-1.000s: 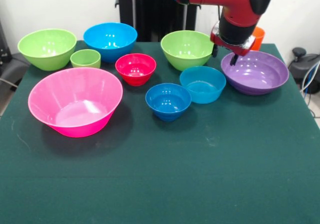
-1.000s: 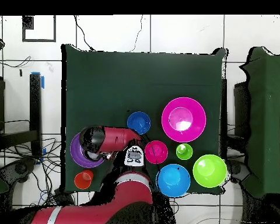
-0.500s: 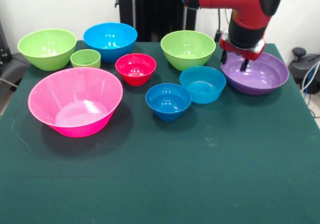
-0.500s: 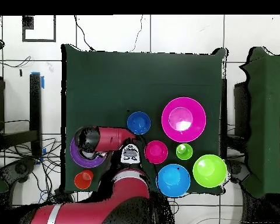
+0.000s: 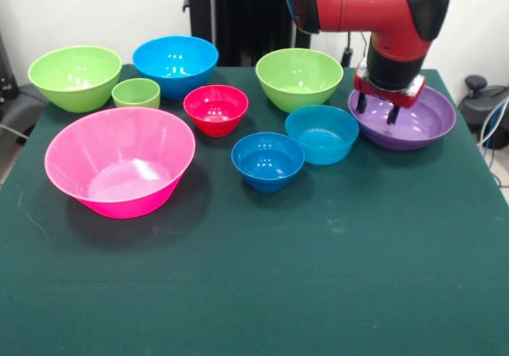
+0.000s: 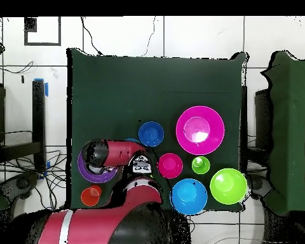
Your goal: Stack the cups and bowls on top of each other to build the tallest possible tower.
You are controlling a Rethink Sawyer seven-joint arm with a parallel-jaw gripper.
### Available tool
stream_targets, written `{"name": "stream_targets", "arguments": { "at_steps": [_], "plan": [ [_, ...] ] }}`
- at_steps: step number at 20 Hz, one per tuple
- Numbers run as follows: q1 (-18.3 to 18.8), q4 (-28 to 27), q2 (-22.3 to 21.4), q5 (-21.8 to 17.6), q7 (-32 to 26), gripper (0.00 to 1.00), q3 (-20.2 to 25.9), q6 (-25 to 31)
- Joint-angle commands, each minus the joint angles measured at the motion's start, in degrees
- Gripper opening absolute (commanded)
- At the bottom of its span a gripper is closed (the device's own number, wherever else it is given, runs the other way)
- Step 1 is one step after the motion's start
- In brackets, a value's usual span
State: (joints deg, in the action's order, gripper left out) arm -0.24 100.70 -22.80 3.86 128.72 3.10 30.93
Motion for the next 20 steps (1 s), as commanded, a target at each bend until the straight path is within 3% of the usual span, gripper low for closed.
{"name": "stream_targets", "arguments": {
  "at_steps": [1,20],
  "plan": [
    [2.0,1.7,3.9,-1.0,2.3,1.0,5.8,-6.6],
    [2.6,2.0,5.9,0.1,3.8,1.0,8.6,-10.1]
  ]
}}
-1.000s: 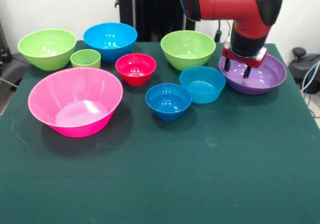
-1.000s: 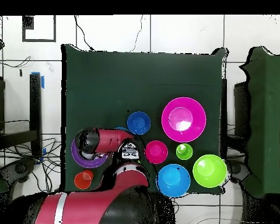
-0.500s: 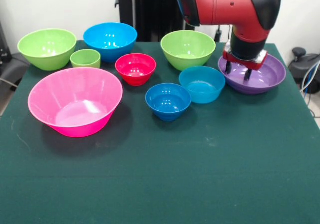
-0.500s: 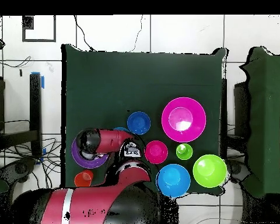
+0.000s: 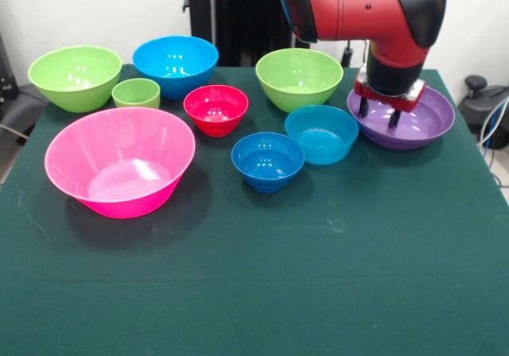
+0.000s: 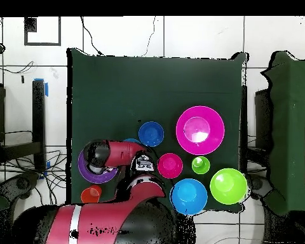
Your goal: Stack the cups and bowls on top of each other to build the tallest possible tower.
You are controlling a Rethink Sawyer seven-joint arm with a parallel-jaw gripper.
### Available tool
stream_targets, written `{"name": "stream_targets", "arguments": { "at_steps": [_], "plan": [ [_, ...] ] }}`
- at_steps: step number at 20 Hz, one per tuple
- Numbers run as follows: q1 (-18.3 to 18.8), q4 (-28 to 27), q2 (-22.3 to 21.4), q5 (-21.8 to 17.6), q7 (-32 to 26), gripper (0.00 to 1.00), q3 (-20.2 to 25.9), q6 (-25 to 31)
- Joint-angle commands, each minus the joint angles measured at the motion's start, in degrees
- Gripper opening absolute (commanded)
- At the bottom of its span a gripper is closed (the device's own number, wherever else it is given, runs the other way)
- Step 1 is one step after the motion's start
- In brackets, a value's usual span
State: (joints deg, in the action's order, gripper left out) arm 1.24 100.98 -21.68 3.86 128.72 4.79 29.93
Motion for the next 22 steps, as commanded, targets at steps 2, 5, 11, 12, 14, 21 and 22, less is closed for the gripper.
{"name": "stream_targets", "arguments": {
  "at_steps": [2,5,11,12,14,21,22],
  "plan": [
    [3.4,2.2,5.5,0.0,1.9,1.0,10.1,-10.9],
    [5.4,1.9,6.7,-1.2,0.0,1.0,12.8,-12.9],
    [8.4,0.4,9.4,-4.7,-2.9,1.0,16.9,-16.9],
    [8.5,-0.3,9.4,-5.7,-3.4,1.0,17.0,-17.2],
    [8.1,-1.1,9.1,-7.2,-3.1,1.0,16.7,-17.4],
    [7.5,-3.6,9.5,-10.1,-2.4,1.0,16.3,-17.3],
    [7.6,-4.0,9.5,-10.5,-2.6,1.0,16.5,-17.0]
  ]
}}
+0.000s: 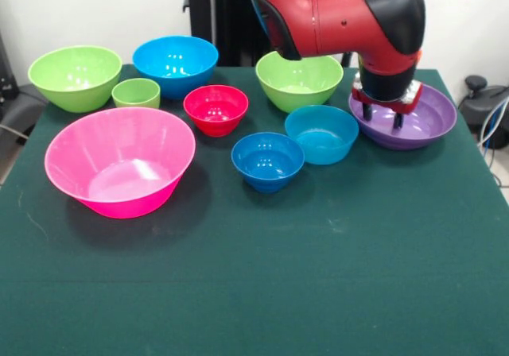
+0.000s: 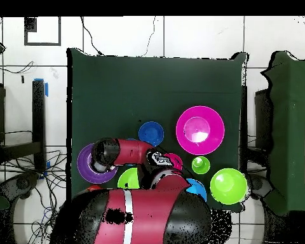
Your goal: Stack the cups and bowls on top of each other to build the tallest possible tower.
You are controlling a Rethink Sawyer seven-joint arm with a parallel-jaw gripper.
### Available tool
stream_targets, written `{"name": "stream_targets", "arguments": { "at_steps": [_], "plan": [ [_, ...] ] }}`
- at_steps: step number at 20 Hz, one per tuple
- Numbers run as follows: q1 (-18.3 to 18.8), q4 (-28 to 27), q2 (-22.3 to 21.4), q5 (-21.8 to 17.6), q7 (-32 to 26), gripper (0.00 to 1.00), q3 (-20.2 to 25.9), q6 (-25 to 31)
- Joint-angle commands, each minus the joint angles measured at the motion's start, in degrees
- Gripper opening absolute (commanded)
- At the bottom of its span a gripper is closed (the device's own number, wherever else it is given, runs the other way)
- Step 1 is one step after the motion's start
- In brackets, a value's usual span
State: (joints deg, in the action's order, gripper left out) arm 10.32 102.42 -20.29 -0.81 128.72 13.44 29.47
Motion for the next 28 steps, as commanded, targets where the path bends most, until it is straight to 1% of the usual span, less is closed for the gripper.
{"name": "stream_targets", "arguments": {
  "at_steps": [1,12,17,24,28],
  "plan": [
    [-1.4,-6.0,7.9,-6.5,-3.3,1.0,7.9,-16.1],
    [-0.6,-11.4,5.1,-14.6,-8.0,1.0,8.6,-11.2],
    [0.5,-13.5,4.4,-19.1,-10.6,1.0,10.3,-10.4],
    [1.1,-15.3,3.2,-23.9,-10.3,1.0,11.8,-8.0],
    [2.5,-16.0,2.8,-27.0,-12.6,1.0,14.3,-7.7]
  ]
}}
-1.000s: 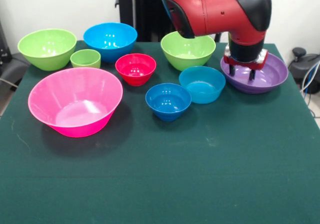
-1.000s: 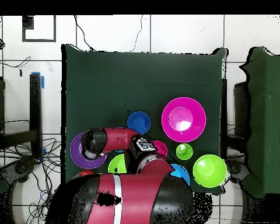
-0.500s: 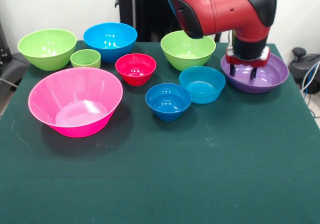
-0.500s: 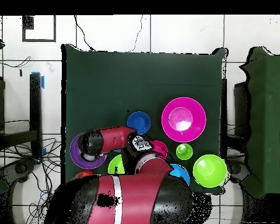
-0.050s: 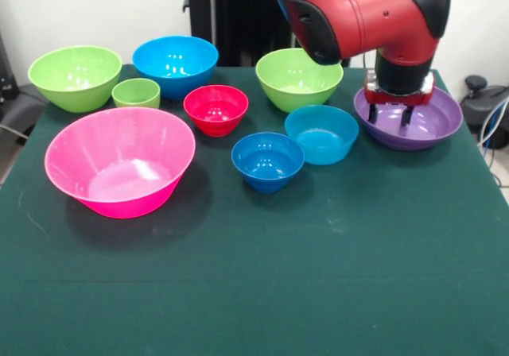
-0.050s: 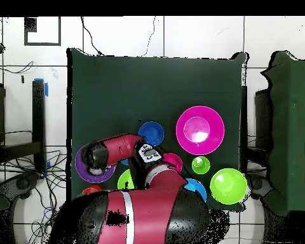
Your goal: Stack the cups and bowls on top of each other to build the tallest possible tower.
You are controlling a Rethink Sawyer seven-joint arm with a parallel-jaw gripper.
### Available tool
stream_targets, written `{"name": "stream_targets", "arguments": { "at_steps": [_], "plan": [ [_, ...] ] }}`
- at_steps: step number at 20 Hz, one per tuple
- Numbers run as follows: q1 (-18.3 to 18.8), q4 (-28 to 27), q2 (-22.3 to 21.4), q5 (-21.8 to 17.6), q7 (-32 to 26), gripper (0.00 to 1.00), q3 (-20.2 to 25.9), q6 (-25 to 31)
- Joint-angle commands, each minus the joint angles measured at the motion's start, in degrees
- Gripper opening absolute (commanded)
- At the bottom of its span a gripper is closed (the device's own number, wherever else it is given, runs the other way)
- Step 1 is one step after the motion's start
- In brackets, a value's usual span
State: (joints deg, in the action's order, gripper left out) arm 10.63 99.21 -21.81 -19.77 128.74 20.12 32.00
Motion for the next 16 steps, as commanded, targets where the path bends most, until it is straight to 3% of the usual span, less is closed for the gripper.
{"name": "stream_targets", "arguments": {
  "at_steps": [1,11,16],
  "plan": [
    [2.6,-12.8,4.2,-9.0,-13.2,1.0,8.3,-10.5],
    [7.6,-14.9,4.4,-17.4,-21.0,1.0,17.3,-5.4],
    [10.3,-15.1,5.2,-19.1,-22.9,1.0,20.5,-2.2]
  ]
}}
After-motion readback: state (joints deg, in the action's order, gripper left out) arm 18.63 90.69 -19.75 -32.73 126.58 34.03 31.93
